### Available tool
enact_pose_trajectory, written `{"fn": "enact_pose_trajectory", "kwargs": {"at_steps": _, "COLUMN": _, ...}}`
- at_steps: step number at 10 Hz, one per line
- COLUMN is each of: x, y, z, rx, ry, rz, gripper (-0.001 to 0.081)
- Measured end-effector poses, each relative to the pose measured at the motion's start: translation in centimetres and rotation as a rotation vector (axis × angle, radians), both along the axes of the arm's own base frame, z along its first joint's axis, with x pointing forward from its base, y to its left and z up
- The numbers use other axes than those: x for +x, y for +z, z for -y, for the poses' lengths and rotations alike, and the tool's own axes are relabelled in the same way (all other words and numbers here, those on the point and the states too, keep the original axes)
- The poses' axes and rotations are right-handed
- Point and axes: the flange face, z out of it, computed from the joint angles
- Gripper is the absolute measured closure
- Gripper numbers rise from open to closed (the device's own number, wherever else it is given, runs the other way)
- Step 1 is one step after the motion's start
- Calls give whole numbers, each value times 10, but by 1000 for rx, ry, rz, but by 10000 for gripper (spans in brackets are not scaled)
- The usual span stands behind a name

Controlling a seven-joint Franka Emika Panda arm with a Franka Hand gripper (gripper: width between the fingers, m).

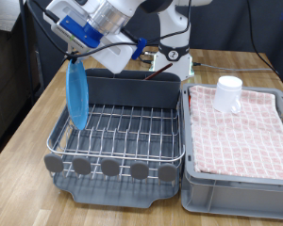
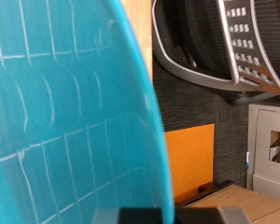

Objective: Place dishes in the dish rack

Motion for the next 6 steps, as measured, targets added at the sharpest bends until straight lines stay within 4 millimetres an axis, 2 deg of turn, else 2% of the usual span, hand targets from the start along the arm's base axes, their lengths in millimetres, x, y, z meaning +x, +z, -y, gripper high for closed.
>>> {"fn": "enact_pose_trajectory", "kwargs": {"at_steps": 3, "x": -3, "y": -27, "z": 1, "rx": 26, "ry": -9, "rz": 2, "gripper": 789}}
{"fn": "enact_pose_trajectory", "kwargs": {"at_steps": 6, "x": -8, "y": -45, "z": 0, "rx": 46, "ry": -17, "rz": 8, "gripper": 789}}
